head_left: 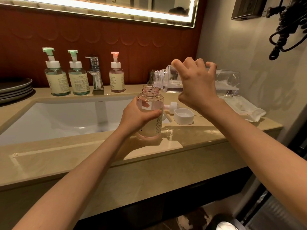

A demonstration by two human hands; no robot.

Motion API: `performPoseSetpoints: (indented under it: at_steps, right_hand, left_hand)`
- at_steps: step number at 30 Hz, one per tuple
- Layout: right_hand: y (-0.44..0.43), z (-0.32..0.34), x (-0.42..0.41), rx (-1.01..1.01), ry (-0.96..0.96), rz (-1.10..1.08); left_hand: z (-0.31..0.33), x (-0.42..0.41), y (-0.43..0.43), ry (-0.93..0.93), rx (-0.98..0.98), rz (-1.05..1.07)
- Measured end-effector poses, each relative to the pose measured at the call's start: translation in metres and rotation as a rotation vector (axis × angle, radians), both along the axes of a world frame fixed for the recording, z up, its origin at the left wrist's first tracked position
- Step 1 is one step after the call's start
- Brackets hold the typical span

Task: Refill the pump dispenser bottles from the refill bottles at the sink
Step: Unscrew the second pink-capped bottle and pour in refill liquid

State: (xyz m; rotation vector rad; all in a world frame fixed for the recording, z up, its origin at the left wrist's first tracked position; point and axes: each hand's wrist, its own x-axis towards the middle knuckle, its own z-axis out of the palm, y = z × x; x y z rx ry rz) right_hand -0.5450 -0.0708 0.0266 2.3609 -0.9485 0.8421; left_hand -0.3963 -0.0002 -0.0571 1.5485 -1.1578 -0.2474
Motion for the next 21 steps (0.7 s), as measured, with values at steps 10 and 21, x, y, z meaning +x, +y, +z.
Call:
performPoseSetpoints:
  at_steps: [10, 21]
  right_hand:
    - [0.0004, 0.0003, 0.0002, 0.011, 0.005, -0.005]
    - [0.0005, 0.0003, 0.0, 0.005, 0.006, -0.005]
  left_hand:
    - [-0.0015, 0.0013, -0.0014, 0.0, 0.006, 0.006]
    - [-0.0012, 0.0002, -0.0006, -0.001, 0.0, 0.004]
